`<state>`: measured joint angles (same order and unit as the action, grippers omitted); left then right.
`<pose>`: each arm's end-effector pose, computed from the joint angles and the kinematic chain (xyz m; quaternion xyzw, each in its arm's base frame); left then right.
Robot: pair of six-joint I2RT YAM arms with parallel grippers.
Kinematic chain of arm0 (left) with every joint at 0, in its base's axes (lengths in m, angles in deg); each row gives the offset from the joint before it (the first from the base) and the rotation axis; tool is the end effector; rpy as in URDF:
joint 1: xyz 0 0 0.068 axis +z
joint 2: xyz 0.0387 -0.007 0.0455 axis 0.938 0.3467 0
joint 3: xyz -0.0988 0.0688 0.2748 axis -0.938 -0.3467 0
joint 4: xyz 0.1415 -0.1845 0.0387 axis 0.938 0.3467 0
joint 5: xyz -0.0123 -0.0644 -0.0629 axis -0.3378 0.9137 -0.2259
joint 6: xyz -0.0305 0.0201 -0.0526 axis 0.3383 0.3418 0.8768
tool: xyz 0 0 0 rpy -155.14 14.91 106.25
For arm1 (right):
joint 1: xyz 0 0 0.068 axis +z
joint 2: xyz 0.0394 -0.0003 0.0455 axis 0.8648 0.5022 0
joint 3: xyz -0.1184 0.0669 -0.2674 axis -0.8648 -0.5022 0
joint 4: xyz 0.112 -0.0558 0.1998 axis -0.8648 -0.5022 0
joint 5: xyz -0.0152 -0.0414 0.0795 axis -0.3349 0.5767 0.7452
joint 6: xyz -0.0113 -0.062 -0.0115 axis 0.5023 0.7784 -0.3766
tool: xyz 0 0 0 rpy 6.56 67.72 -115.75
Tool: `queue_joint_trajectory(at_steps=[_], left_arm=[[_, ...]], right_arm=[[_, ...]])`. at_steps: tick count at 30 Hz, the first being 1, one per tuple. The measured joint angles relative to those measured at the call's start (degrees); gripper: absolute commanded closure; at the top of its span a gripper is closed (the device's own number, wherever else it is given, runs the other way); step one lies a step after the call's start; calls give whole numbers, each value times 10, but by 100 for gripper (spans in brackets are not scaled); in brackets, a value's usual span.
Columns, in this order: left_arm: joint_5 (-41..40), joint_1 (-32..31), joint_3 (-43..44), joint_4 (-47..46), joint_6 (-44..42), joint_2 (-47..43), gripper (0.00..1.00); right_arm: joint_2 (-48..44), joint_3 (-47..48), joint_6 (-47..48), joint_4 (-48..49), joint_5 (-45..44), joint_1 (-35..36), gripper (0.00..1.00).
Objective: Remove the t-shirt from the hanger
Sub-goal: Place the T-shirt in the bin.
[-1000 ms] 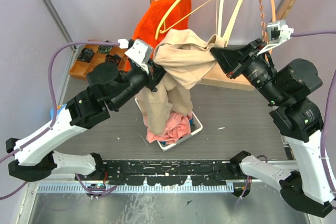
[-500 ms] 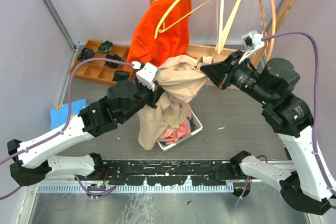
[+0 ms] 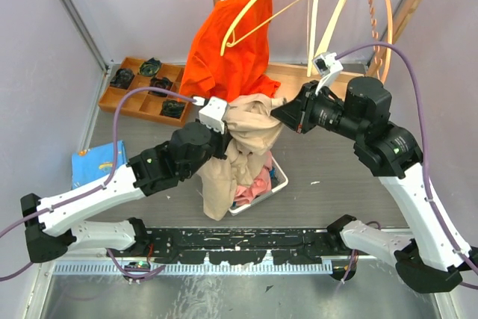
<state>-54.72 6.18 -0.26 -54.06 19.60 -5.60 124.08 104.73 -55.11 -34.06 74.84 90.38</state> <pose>0.1213 -0.1902 0.4011 0.1849 0.7732 -0.2078 0.5699 0.1187 0.0890 0.4900 -0.1664 0.7531 0.3889 0.5039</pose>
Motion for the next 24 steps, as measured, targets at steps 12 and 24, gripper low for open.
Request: queue_joint_trajectory(at_steps=[12, 24], left_arm=[[-16, 0, -52, 18, 87, 17, 100], [-14, 0, -98, -5, 130, 50, 100]], right_arm=[[26, -17, 2, -8, 26, 0, 99], [69, -51, 5, -32, 14, 18, 99]])
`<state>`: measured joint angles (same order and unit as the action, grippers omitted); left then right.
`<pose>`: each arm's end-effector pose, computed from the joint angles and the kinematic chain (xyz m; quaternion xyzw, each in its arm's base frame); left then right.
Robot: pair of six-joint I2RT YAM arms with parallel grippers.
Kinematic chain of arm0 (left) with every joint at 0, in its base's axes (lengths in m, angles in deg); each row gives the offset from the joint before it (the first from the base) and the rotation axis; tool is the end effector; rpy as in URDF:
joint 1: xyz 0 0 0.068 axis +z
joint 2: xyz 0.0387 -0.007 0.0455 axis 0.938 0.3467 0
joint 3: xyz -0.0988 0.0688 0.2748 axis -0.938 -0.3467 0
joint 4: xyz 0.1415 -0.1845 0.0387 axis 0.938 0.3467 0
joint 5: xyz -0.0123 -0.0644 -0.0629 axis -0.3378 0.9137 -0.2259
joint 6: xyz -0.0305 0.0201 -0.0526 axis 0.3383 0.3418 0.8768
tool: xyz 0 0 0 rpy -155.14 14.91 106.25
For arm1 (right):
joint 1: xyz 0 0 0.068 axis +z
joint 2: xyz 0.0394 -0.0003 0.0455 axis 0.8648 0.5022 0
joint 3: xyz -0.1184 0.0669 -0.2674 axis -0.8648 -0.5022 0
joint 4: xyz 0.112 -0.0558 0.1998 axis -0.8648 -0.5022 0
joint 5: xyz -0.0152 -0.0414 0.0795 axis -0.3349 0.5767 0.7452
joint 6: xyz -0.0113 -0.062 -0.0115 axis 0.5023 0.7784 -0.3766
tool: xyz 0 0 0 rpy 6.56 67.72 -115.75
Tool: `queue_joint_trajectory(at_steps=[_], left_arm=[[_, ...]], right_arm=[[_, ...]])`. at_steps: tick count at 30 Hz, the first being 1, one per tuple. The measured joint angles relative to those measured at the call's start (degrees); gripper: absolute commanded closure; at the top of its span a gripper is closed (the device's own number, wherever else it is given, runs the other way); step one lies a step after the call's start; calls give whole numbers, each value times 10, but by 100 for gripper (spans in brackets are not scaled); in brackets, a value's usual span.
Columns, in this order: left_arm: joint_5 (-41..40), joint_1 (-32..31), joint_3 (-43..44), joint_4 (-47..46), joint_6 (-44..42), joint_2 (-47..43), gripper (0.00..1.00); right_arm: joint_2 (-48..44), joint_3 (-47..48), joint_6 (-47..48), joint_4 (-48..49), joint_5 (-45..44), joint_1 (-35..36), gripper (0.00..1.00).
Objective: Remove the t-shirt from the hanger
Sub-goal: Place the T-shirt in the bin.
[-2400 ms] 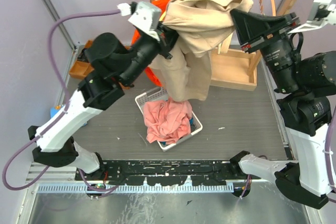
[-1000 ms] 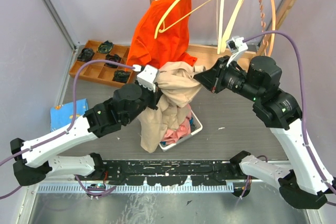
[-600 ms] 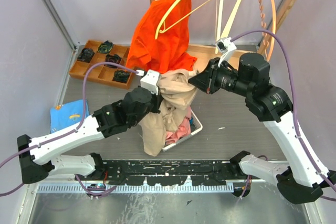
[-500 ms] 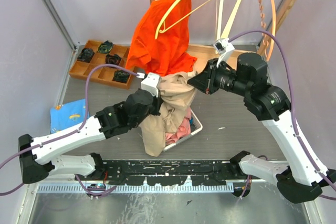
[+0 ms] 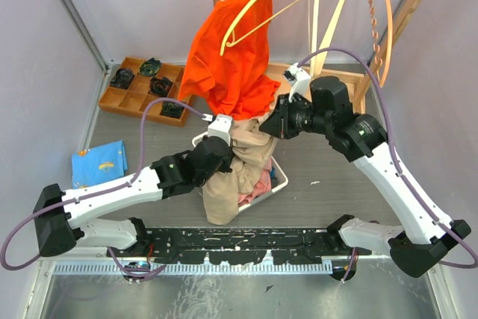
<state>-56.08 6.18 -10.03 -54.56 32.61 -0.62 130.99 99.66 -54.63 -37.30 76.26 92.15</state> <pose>0.1305 -0.2064 0.3275 0.1345 0.8423 -0.1786 0.4904 0.1561 0.1194 0.4394 -0.1769 0.8244 0.3671 0.3927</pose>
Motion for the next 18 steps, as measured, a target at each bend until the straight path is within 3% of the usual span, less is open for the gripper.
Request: queue_joint_trajectory(at_steps=[12, 15, 18], left_arm=[[36, 0, -7, -18, 55, 75, 99], [40, 0, -6, -17, 64, 75, 84], [43, 1, 2, -2, 67, 74, 63]], right_arm=[[26, -20, 2, -10, -40, 48, 99], [29, -27, 2, -12, -50, 55, 99], [30, -33, 0, -14, -61, 59, 99]])
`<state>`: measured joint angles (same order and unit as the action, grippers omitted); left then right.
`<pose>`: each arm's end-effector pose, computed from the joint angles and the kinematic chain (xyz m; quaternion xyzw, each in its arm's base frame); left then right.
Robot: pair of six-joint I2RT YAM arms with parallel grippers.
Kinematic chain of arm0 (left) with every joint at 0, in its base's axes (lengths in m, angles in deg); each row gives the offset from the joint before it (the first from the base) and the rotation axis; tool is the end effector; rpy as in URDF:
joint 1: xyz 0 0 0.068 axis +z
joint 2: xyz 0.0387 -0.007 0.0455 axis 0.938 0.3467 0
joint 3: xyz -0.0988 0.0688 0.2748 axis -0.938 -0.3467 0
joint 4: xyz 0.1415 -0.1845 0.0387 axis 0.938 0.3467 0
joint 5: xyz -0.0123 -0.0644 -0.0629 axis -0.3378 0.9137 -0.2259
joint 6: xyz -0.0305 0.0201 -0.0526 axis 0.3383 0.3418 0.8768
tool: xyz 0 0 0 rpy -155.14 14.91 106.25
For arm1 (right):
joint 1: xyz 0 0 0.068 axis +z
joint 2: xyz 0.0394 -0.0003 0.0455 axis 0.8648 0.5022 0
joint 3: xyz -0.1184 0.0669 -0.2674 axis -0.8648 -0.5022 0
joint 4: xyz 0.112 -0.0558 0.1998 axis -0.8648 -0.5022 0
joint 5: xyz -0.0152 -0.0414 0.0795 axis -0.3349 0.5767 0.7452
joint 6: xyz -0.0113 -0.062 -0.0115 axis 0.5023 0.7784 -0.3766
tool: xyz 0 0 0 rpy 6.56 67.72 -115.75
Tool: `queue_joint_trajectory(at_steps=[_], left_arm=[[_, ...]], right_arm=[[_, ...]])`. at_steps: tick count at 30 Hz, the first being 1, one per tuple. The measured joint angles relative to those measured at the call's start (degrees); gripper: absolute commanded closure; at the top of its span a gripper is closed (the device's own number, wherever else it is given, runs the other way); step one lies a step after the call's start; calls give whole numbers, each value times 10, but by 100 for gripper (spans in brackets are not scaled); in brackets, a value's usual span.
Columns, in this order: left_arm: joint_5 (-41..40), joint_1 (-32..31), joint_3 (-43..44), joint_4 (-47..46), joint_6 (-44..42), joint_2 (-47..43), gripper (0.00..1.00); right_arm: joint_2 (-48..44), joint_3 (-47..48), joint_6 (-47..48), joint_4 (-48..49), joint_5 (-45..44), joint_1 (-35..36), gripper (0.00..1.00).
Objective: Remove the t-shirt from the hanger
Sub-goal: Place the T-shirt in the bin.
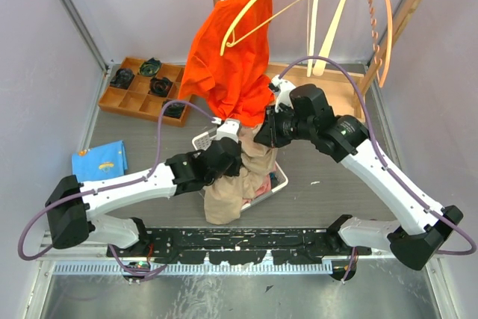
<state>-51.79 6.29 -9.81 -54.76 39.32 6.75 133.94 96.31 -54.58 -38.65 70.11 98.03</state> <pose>0.1403 -0.2323 0.2976 0.1216 0.8756 -0.1868 0.4286 0.1607 0.1422 0.4089 -0.1906 0.8588 0.3247 0.3474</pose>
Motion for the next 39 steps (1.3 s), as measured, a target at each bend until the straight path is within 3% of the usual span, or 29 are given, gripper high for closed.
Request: queue_joint_trajectory(at_steps=[4, 6, 20, 25, 26, 28, 39], left_arm=[[8, 0, 17, 33, -2, -16, 42], [12, -1, 24, 53, -4, -31, 37], [56, -1, 114, 210, -10, -101, 32], [42, -1, 132, 242, -13, -170, 24], [37, -1, 135, 242, -15, -185, 22], [19, -1, 143, 242, -20, -220, 2], [-62, -1, 210, 233, -86, -249, 2]], right_arm=[[0, -5, -2, -1, -15, 2, 99], [0, -9, -4, 0, -22, 2, 100], [13, -16, -16, 14, -46, 8, 99], [36, -16, -19, 22, -58, 29, 99], [41, -16, -19, 23, -61, 36, 99], [52, -16, -21, 24, -72, 52, 99], [127, -75, -40, 48, -160, 134, 99]])
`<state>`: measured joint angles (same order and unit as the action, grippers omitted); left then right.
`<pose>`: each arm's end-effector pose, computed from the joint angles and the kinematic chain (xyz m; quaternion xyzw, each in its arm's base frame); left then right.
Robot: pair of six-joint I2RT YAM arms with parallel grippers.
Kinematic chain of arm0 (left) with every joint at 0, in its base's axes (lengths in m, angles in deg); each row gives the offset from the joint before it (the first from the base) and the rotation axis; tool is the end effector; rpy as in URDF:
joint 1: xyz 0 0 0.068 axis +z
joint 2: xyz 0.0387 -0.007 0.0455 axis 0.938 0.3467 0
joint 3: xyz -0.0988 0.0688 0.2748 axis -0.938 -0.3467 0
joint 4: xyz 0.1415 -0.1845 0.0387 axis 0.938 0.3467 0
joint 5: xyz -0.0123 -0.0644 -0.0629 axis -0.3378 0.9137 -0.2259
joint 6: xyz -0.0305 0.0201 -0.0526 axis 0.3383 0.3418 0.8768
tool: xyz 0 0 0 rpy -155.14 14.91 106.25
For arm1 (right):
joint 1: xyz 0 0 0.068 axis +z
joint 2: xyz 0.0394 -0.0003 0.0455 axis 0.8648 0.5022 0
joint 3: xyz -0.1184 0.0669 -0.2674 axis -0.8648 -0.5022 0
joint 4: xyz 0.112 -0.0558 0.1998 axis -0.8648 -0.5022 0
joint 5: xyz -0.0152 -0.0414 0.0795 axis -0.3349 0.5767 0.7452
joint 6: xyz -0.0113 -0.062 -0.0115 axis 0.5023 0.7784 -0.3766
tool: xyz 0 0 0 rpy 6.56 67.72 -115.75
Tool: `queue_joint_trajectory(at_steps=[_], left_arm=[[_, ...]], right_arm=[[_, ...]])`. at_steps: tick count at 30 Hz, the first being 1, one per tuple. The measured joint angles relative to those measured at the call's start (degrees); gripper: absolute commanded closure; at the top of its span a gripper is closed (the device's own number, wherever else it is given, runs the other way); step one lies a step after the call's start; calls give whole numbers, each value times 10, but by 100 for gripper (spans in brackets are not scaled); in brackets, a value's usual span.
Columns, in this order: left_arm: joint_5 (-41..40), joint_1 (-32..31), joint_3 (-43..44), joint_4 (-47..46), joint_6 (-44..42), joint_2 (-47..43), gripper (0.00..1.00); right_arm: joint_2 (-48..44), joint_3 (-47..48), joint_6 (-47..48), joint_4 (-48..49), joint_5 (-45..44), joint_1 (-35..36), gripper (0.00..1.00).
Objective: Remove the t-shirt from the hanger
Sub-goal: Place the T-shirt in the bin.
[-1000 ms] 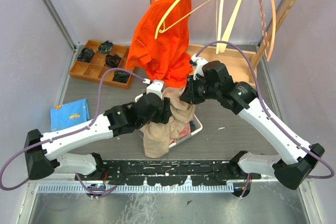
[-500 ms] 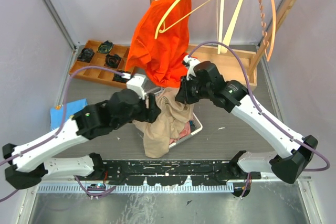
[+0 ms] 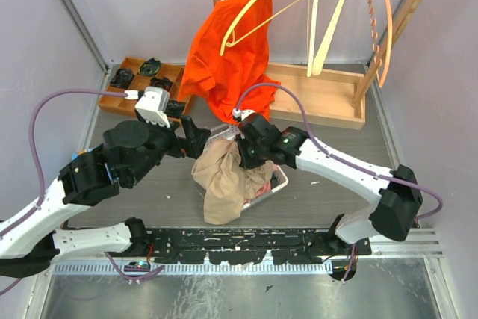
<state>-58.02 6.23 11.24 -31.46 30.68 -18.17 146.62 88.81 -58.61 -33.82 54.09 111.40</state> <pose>0.0799 -0.1013 0.4544 0.0865 0.7809 -0.2511 0.5655 0.1722 0.2148 0.3249 -0.2124 0.9147 0.2026 0.2778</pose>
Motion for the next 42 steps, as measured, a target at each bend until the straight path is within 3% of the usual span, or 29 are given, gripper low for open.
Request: queue_joint_trajectory(at_steps=[5, 11, 13, 20, 32, 42], left_arm=[[-21, 0, 29, -7, -26, 6, 2], [-40, 0, 70, -11, -39, 20, 2], [-46, 0, 79, -12, -43, 23, 2], [-65, 0, 103, -16, -80, 33, 2], [-73, 2, 244, -21, -160, 141, 2], [-45, 62, 386, 2, -200, 252, 2]], right_arm=[[26, -32, -21, 28, -28, 8, 92], [26, -35, -35, 36, -49, 16, 68], [24, -35, -39, 36, -56, 17, 64], [-22, -31, -48, 8, -80, 19, 59], [-145, 66, -31, -56, -104, 20, 54], [-162, 167, 10, -68, -135, 20, 53]])
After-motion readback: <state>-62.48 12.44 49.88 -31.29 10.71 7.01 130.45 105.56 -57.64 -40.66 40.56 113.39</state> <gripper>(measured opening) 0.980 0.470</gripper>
